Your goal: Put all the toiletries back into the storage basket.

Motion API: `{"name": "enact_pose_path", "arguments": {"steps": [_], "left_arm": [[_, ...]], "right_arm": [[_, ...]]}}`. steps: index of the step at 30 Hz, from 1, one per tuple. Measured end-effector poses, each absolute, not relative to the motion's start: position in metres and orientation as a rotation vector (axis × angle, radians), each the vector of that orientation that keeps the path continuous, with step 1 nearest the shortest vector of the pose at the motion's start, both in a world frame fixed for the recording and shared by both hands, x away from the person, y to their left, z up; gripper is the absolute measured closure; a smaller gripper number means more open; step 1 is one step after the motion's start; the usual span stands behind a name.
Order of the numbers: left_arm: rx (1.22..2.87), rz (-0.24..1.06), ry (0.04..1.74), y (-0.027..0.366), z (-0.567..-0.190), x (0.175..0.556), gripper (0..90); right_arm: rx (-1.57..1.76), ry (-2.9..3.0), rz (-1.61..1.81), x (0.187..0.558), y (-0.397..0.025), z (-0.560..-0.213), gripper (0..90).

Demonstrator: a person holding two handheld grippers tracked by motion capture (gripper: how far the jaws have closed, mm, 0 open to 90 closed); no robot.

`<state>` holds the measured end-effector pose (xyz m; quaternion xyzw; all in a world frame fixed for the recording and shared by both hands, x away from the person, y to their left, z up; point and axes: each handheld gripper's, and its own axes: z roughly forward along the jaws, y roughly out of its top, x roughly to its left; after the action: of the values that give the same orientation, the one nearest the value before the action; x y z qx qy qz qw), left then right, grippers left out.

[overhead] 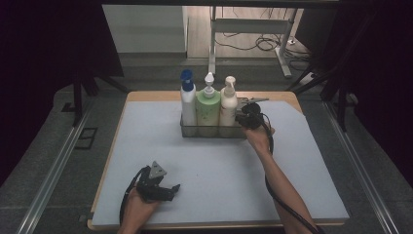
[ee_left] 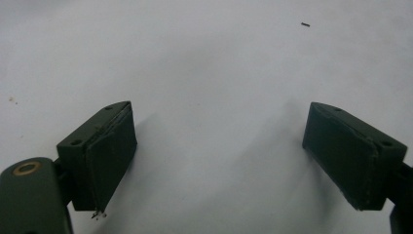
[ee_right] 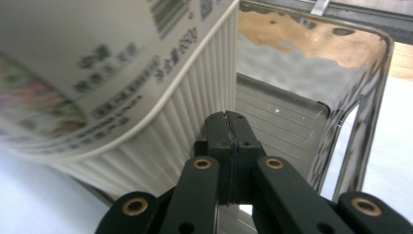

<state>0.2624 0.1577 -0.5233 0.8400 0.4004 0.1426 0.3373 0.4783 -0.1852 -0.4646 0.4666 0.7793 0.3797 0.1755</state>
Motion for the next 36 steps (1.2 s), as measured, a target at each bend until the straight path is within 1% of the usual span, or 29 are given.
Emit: {"name": "enact_pose_path", "arguments": {"steps": [15, 26, 29, 32, 36], "left_arm": [[2.189, 0.370, 1.044, 0.158, -0.523, 0.263, 12.2], [2.190, 0.371, 1.044, 0.158, -0.523, 0.262, 12.2], [2.190, 0.372, 1.044, 0.158, -0.523, 0.262, 12.2], [2.190, 0.372, 1.044, 0.158, -0.523, 0.262, 12.2], [2.190, 0.372, 1.044, 0.158, -0.523, 0.262, 12.2]], "right_arm": [[1.311, 2.183, 1.086, 0.467, -0.180, -0.455, 89.8], [1.318, 2.175, 1.091, 0.466, -0.180, -0.454, 89.3], [1.325, 2.167, 1.081, 0.466, -0.181, -0.453, 84.2], [1.329, 2.163, 1.092, 0.465, -0.185, -0.451, 81.6], [1.326, 2.157, 1.103, 0.464, -0.190, -0.449, 74.9]]}}
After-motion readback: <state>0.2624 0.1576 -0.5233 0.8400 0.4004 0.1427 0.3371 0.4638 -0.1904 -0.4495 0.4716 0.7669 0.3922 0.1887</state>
